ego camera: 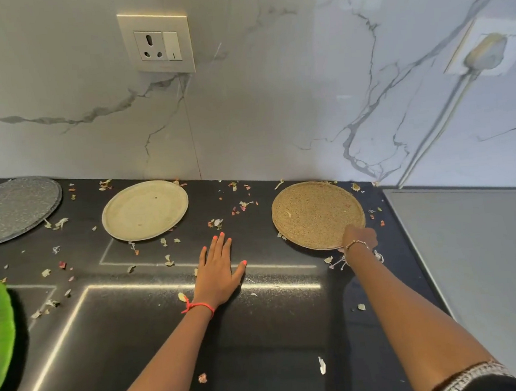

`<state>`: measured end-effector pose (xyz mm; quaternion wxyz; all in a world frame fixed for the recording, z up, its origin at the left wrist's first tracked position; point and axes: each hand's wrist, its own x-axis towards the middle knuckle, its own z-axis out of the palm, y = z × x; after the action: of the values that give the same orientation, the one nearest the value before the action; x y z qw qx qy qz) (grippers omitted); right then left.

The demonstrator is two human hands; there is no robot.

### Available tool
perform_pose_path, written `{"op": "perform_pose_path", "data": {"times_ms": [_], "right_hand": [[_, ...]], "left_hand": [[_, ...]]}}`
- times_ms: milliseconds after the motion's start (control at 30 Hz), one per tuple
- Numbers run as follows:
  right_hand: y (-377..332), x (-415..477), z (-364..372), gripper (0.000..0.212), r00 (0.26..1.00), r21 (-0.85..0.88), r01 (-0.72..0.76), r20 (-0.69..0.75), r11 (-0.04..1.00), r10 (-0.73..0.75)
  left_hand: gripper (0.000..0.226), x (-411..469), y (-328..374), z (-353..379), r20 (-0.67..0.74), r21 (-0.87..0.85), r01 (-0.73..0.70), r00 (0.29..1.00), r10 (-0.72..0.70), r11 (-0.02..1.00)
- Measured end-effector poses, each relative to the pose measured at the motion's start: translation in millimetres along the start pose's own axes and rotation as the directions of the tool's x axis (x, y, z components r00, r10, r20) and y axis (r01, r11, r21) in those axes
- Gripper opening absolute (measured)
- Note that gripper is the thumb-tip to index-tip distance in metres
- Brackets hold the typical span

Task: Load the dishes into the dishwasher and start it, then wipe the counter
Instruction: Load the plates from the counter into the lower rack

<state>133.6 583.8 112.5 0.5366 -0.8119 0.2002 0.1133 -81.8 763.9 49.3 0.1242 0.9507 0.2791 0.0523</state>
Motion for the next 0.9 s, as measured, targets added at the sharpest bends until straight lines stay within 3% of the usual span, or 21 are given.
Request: {"op": "perform_pose_path", "data": {"times_ms": [133,267,467,900], "right_hand": [[4,-2,-6,0.032,0.989,0.285,-0.143,0.077,0.948,0.127],[5,-9,-13,0.038,0.939,0.457,-0.283,0.31,0.843,0.148],[-2,-23,-35,0.044,0.873,0.437,-0.294,0.485,0.85,0.053],[49,-57,-139,0.041,0.816,0.41,-0.213,0.574,0.887,-0.069]], "left_hand": [[0.094,0,0,-2,0.014,-0.022,-0.005,1.0,0.005,1.0],[0.082,3,6,-13,0.099,-0.037,0.022,0.995,-0.019,0.999],[0.064,-8,19,-31,0.11,-0.016,0.067,0.992,-0.065,0.998],[0.059,-120,77,-41,-0.01,-0.03,0.088,0.996,-0.088,0.996]]}}
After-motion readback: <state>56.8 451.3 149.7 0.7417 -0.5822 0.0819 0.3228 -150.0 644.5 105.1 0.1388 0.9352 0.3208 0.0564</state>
